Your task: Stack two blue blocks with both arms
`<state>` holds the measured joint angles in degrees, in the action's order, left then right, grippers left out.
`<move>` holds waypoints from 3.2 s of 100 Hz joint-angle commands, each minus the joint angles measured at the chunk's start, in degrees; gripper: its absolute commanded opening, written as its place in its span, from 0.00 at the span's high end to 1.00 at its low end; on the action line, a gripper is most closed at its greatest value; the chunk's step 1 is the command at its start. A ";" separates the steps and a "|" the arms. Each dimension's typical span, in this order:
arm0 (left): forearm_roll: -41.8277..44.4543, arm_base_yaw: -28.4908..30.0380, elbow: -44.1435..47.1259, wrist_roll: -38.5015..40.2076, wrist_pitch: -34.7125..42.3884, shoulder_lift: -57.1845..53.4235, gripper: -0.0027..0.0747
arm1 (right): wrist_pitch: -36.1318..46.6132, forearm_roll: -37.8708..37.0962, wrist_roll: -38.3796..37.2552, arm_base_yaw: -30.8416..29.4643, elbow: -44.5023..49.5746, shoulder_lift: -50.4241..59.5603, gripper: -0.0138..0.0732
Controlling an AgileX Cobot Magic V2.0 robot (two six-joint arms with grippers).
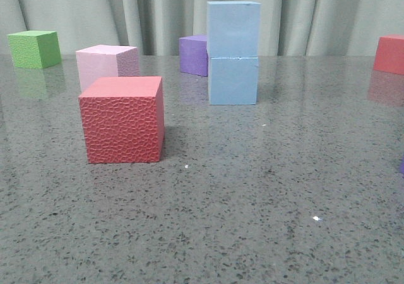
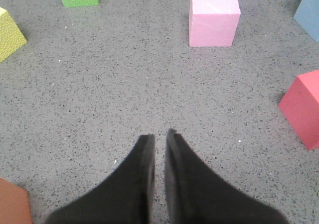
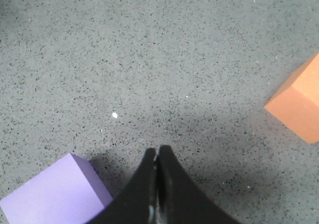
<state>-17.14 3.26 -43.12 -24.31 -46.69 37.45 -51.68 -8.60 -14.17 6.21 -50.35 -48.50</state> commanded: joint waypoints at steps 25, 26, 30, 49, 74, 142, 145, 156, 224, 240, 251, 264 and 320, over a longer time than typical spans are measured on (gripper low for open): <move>-1.69 0.07 -1.43 0.13 3.88 -0.09 0.99 | 3.60 -0.74 0.34 -0.38 -1.39 0.53 0.98; -1.69 0.07 -1.43 0.13 3.88 -0.09 0.99 | 3.60 -0.74 0.34 -0.38 -1.39 0.53 0.98; -1.69 0.07 -1.43 0.13 3.88 -0.09 0.99 | 3.60 -0.74 0.34 -0.38 -1.39 0.53 0.98; -1.69 0.07 -1.43 0.13 3.88 -0.09 0.99 | 3.60 -0.74 0.34 -0.38 -1.39 0.53 0.98; -1.69 0.07 -1.43 0.13 3.88 -0.09 0.99 | 3.60 -0.74 0.34 -0.38 -1.39 0.53 0.98; 0.80 -7.78 8.16 0.13 26.83 -6.08 0.99 | 3.60 -0.74 0.34 -0.38 -1.39 0.53 0.98; 0.92 -8.23 10.11 0.13 30.00 -7.19 0.99 | 3.60 -0.74 0.34 -0.38 -1.39 0.53 0.98; 3.02 -9.59 18.14 2.27 37.37 -12.11 0.99 | 3.60 -0.74 0.34 -0.38 -1.39 0.53 0.98; 19.16 -10.18 41.32 18.53 44.36 -36.25 0.99 | 3.60 -0.74 0.34 -0.38 -1.39 0.53 0.98; 19.05 -9.38 43.25 18.58 44.80 -39.36 0.99 | 3.60 -0.74 0.34 -0.38 -1.39 0.53 0.98; 18.71 -7.72 44.21 19.22 45.77 -39.60 0.99 | 3.53 -0.74 0.34 -0.38 -1.39 0.53 0.98; 18.66 -6.29 44.73 20.00 45.94 -39.60 0.99 | 3.47 -0.74 0.34 -0.38 -1.39 0.53 0.98; 18.66 -6.15 45.48 20.00 48.16 -39.60 0.99 | 3.47 -0.74 0.34 -0.38 -1.39 0.53 0.98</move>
<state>1.80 -3.07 0.00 -4.84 -3.45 -0.20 -51.55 -8.60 -14.17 6.21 -50.35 -48.50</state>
